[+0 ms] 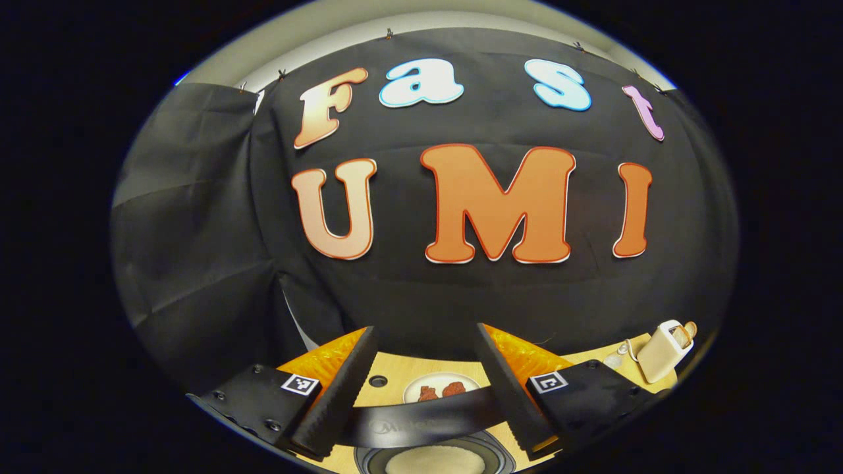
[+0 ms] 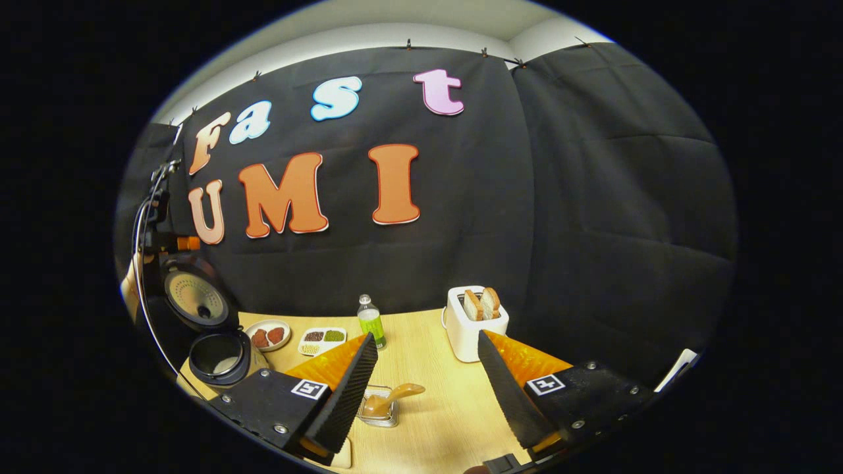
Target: Close the left gripper, press the button to open the rice cooker; take a wooden spoon from the chopstick holder with the right hand, scoop a spoonful of rice and pour it into the rice cooker, then put the wooden spoon back into the chopstick holder.
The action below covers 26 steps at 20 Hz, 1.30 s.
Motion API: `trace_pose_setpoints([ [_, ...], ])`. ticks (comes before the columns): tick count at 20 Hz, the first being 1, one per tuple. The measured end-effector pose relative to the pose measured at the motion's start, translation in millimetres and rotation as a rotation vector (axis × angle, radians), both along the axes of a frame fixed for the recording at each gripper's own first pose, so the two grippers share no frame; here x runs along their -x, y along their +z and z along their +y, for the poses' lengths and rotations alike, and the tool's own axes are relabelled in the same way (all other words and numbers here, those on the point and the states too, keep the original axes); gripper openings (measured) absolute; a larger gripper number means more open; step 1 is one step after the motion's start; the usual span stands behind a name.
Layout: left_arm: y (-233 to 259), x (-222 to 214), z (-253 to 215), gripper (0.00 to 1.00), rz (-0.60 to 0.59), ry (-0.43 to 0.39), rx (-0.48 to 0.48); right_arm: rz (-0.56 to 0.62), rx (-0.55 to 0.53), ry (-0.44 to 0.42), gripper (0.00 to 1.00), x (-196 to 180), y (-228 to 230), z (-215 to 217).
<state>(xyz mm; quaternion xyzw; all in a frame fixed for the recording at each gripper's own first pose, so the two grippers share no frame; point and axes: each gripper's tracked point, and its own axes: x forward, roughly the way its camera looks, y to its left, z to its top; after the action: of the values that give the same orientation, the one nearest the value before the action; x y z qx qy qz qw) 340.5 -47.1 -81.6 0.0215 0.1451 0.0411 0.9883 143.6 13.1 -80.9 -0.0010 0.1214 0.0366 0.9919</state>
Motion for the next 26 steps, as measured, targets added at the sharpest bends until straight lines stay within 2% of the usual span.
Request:
trace_pose_setpoints([
  [1, -0.5, 4.4, 0.7, 0.98, -0.005, -0.005, -0.029, -0.009, -0.006, -0.006, 0.94, -0.4, 4.0, -3.3],
  [6, -13.9, 44.8, -16.6, 1.0, -0.017, -0.032, -0.015, -0.038, -0.042, 0.003, 0.94, -1.2, 12.7, -7.3],
  [12, -72.1, 109.7, -38.6, 0.98, 0.058, -0.053, 0.039, -0.026, -0.041, 0.065, 0.94, 3.2, 6.2, -1.5],
  [15, -113.1, 139.6, -37.1, 1.0, 0.112, -0.015, 0.058, -0.02, -0.038, 0.092, 0.94, 5.1, 4.4, -1.1],
  [17, -130.9, 154.9, -31.5, 0.97, 0.113, 0.018, 0.079, -0.012, -0.035, 0.102, 0.94, 7.0, -0.3, -2.9],
  [23, -155.3, 172.3, -29.7, 1.0, 0.068, 0.04, 0.038, 0.013, -0.038, 0.103, 0.94, 6.2, -8.5, -18.0],
  [24, -161.4, 174.8, -31.0, 0.95, 0.069, 0.042, 0.026, 0.016, -0.034, 0.102, 0.94, 6.0, -9.9, -19.8],
  [25, -167.5, 176.5, -32.6, 0.95, 0.072, 0.041, 0.011, 0.018, -0.03, 0.099, 0.94, 5.6, -11.6, -22.9],
  [26, -176.4, 178.4, -33.2, 1.0, 0.09, 0.042, 0.005, 0.019, -0.027, 0.097, 0.94, 5.8, -12.7, -25.0],
])
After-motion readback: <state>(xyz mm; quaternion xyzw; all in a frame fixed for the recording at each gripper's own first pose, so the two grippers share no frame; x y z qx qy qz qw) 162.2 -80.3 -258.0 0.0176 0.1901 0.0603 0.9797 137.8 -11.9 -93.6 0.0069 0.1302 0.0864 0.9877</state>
